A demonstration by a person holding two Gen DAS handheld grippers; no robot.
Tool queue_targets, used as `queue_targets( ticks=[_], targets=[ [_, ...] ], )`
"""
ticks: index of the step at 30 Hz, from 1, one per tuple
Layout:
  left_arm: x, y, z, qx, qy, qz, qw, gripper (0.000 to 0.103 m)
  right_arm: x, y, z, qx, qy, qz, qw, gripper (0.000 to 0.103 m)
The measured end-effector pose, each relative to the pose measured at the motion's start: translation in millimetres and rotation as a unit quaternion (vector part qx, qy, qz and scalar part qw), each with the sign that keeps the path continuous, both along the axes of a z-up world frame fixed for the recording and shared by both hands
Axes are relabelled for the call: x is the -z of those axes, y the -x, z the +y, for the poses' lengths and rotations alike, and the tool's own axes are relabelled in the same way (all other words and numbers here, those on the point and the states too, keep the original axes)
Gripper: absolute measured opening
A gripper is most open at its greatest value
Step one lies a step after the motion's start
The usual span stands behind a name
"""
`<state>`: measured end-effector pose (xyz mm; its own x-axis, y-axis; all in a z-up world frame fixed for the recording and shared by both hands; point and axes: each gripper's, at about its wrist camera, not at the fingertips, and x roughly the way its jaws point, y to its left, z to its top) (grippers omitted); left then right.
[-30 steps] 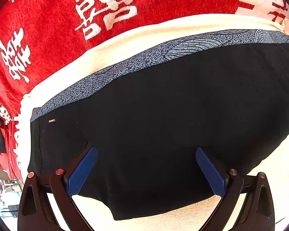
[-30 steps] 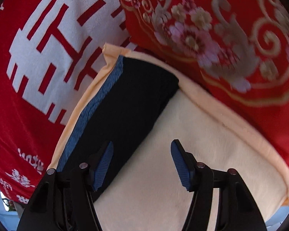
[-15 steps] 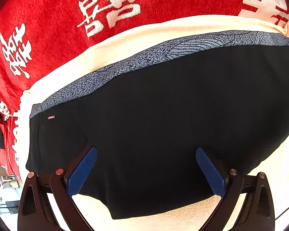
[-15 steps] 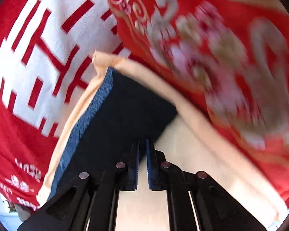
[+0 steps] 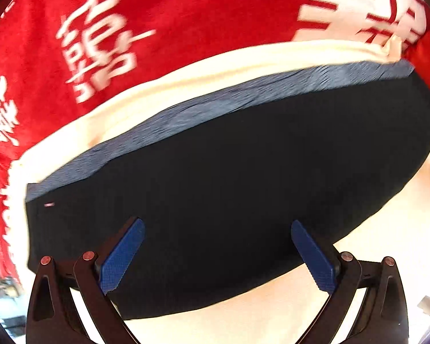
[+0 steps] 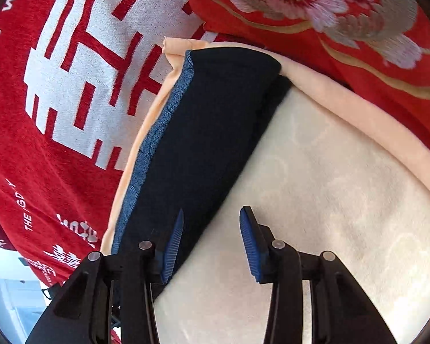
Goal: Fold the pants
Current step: 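Grasp the edge of the black trousers with the right gripper and lift, then carry the held edge over the trousers and lower it with the right gripper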
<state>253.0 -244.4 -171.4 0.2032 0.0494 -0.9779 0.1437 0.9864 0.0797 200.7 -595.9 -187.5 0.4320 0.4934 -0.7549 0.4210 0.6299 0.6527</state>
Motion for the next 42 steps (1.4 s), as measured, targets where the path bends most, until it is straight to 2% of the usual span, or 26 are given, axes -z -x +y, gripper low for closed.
queue_targets(
  ticks=[5,10,13,15,16,20,21,22,23,24,25,28,30,31,32,34,36,42],
  targets=[
    [-3.4,-22.6,-34.4,-0.036,0.063,-0.008,0.9974,0.103,6.0,-1.1,-9.4,0.012,-0.016,0.004,1.0,0.045],
    [8.7,-43.5,-62.8,-0.059,0.09,-0.005,0.9942,0.103,13.2,1.0,-14.2,0.018,-0.039,-0.009,0.999,0.045],
    [27.3,-47.2,-77.4,-0.052,0.078,0.004,0.9956,0.103,19.0,-12.2,-16.2,0.018,-0.055,-0.032,0.998,0.045],
    [33.0,-44.0,-81.9,-0.051,0.07,-0.009,0.9962,0.103,24.9,-24.0,-16.8,0.023,-0.066,-0.045,0.997,0.047],
    [32.8,-42.2,-82.7,-0.112,0.049,-0.036,0.9918,0.103,27.6,-31.6,-16.8,0.027,-0.073,-0.054,0.996,0.047],
    [35.4,-35.7,-86.0,-0.108,0.05,-0.046,0.9919,0.103,26.4,-47.4,-11.9,0.031,-0.076,-0.047,0.996,0.049],
    [34.0,-37.0,-86.9,-0.104,0.051,-0.038,0.9925,0.103,24.9,-49.0,-11.8,0.032,-0.07,-0.033,0.996,0.04],
    [31.7,-36.3,-85.2,-0.105,0.052,-0.03,0.9927,0.102,23.3,-48.8,-12.2,0.032,-0.071,-0.03,0.997,0.024],
    [25.9,-36.6,-82.2,-0.109,0.053,-0.028,0.9922,0.089,19.5,-47.4,-13.3,0.034,-0.078,-0.035,0.996,0.023],
    [19.0,-35.9,-80.4,-0.112,0.051,-0.037,0.9917,0.08,14.0,-46.7,-13.9,0.033,-0.08,-0.04,0.995,0.02],
    [12.3,-36.2,-79.3,-0.109,0.052,-0.045,0.9917,0.076,3.7,-46.4,-12.5,0.022,-0.075,-0.054,0.995,0.018],
    [2.6,-34.4,-79.2,-0.091,0.053,-0.072,0.9918,0.076,-21.0,-45.5,-2.7,-0.008,-0.055,-0.081,0.995,0.017],
    [21.7,-37.0,-89.8,-0.074,0.064,-0.041,0.9943,0.076,-31.0,-45.5,4.5,-0.019,-0.045,-0.089,0.995,0.017],
    [31.3,-37.6,-95.1,-0.07,0.065,-0.036,0.9948,0.08,-39.2,-46.2,10.9,-0.028,-0.03,-0.095,0.995,0.016],
    [30.7,-32.1,-100.7,-0.064,0.058,-0.079,0.9931,0.081,-46.3,-47.3,17.1,-0.04,-0.013,-0.099,0.994,0.016],
    [31.8,-29.2,-103.5,-0.064,0.053,-0.089,0.9926,0.081,-62.2,-49.5,30.0,-0.061,0.018,-0.111,0.992,0.016],
    [31.7,-30.6,-98.4,-0.073,0.07,-0.081,0.9915,0.081,-74.2,-52.3,44.0,-0.076,0.032,-0.121,0.989,0.016],
    [34.9,-29.3,-89.8,-0.049,0.079,-0.091,0.9915,0.082,-112.2,-56.1,103.2,-0.16,0.096,-0.152,0.971,0.015]
  ],
)
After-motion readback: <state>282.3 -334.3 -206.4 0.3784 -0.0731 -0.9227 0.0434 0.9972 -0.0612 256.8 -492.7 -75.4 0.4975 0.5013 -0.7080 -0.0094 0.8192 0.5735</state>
